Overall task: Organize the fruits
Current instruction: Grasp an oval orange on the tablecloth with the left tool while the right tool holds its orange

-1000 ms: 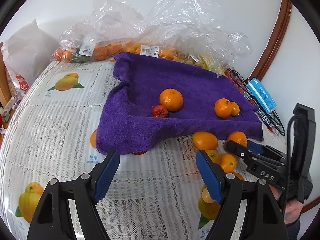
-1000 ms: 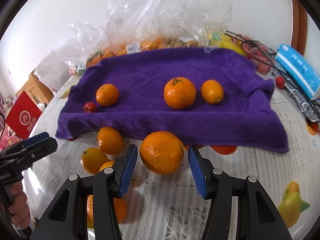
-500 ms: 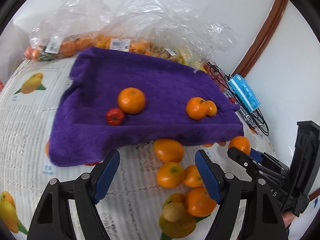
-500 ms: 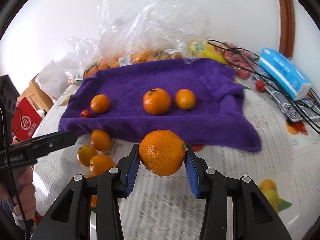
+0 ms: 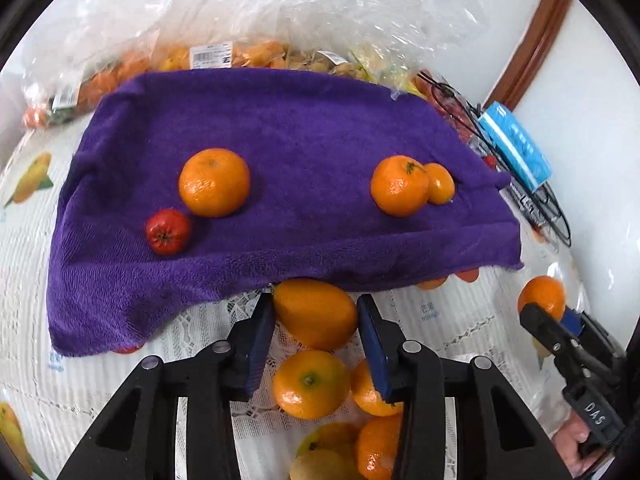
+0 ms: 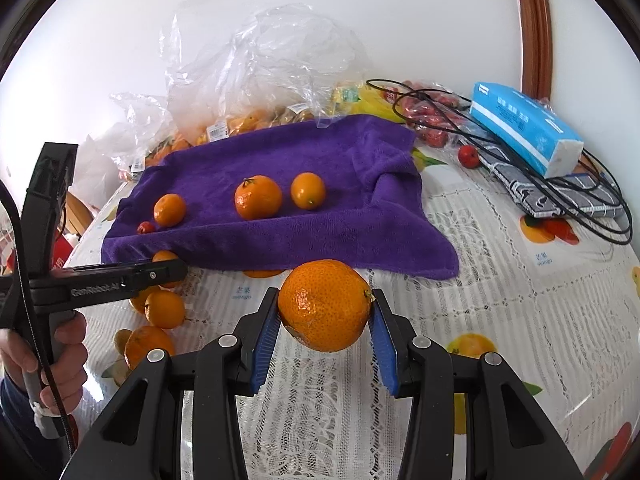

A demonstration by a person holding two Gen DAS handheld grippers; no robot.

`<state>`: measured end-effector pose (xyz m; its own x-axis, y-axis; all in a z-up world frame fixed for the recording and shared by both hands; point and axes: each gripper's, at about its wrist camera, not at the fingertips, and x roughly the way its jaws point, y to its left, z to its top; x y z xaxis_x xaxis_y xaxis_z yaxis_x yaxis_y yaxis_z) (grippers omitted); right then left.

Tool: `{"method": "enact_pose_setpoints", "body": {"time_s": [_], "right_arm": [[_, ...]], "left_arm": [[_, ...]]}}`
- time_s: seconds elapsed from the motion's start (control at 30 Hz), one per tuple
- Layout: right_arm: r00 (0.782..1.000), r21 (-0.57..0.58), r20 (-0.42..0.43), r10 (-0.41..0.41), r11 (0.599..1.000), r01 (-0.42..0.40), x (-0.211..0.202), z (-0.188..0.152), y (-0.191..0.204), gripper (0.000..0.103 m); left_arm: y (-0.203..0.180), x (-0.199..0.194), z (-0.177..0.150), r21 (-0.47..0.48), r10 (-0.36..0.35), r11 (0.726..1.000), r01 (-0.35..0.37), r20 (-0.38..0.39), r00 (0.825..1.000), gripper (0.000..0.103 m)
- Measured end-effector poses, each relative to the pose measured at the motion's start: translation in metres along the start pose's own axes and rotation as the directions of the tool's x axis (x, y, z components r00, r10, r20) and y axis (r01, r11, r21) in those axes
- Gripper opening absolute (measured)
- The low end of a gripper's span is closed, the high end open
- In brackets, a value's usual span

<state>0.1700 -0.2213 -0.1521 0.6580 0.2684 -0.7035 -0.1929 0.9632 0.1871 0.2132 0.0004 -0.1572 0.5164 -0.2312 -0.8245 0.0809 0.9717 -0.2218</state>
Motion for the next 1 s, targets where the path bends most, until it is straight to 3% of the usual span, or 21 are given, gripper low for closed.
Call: {"method": "enact_pose_setpoints", "body": {"time_s": [0.27,0.33,0.43,0.5,0.57,0.63,0.7,0.83,1.0], "right_arm": [[1.0,-0.001,0.027,0.012,1.0,-0.012,-0.006,0.001,0.005,0.044],[0.999,-0.007,0.032,0.007,1.0,-0.007,-0.008,0.001,0.009,0.044],[0.999,-0.011,0.041,0.01,1.0,-0.009,-0.013,0.003,0.014,0.044],[0.999,-0.016,0.046,0.016,1.0,-0.015,-0.015,0.004,0.018,0.044],[0.999,-0.026,0.045,0.01,1.0,-0.008,-0.016,0.004,0.023,0.043],[0.999,-0.033,0.048,0.01,0.999,-0.008,-0.018,0.004,0.027,0.043],[0.999,-0.037,0.049,0.012,0.999,-0.01,-0.019,0.004,0.029,0.044],[0.999,-0.037,0.048,0.006,0.999,-0.004,-0.018,0.004,0.028,0.044],[0.999,-0.024,0.049,0.005,1.0,-0.004,-0.017,0.005,0.025,0.044]], "left_arm": [[0.008,-0.014,0.0,-0.03,-0.026,0.999,0.028,0.037,0.999,0.038],[0.011,-0.022,0.0,-0.047,-0.041,0.998,0.043,0.056,0.998,0.027],[0.013,-0.032,-0.001,-0.051,-0.071,0.996,0.075,0.071,0.995,0.024],[0.011,-0.032,-0.002,-0.039,-0.044,0.998,0.047,0.071,0.996,0.022],[0.014,-0.03,-0.003,-0.038,-0.026,0.999,0.029,0.058,0.998,0.023],[0.017,-0.028,-0.004,-0.055,-0.052,0.997,0.054,0.045,0.998,0.026],[0.018,-0.026,-0.006,-0.049,-0.035,0.998,0.037,0.038,0.999,0.036],[0.017,-0.022,-0.007,-0.035,-0.025,0.999,0.026,0.042,0.999,0.045],[0.008,-0.003,-0.006,-0.016,-0.011,1.0,0.011,-0.002,1.0,0.045]]}}
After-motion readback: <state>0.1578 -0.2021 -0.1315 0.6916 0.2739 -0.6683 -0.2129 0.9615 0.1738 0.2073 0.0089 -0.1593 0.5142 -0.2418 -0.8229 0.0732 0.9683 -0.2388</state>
